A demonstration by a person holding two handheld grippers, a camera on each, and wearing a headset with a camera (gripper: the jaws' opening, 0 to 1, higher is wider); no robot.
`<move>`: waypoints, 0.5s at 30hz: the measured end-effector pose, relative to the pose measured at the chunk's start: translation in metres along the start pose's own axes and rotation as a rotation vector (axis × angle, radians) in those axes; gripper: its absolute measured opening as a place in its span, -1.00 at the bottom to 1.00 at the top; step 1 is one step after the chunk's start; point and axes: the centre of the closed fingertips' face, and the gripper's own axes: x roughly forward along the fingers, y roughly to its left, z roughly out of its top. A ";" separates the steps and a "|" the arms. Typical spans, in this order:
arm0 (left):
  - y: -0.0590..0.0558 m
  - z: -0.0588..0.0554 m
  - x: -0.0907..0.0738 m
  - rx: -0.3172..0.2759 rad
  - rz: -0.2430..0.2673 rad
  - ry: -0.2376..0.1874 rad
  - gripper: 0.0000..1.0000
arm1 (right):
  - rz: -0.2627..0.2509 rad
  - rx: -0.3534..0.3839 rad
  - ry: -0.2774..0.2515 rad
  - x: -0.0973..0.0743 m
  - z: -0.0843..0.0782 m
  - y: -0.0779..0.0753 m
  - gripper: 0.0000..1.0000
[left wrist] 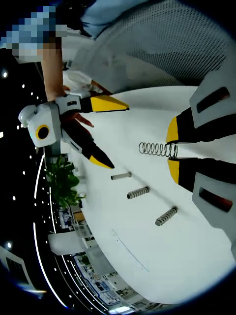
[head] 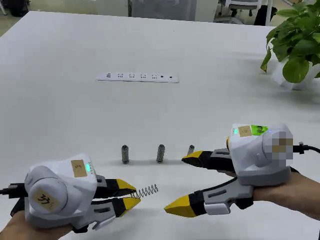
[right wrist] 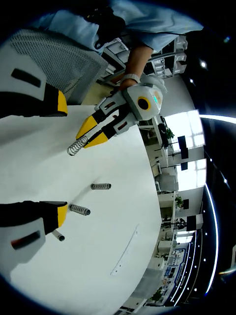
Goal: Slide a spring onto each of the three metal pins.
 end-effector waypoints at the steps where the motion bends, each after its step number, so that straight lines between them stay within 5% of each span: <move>1: -0.001 0.001 0.000 0.000 -0.006 -0.009 -0.81 | 0.011 -0.007 0.006 0.001 0.001 0.002 0.34; 7: -0.003 0.004 0.000 -0.006 -0.026 -0.028 -0.81 | 0.056 -0.059 0.038 0.007 0.008 0.008 0.10; 15: -0.011 0.010 -0.001 -0.003 -0.063 -0.052 -0.81 | 0.141 -0.249 0.114 0.014 0.002 0.019 -0.32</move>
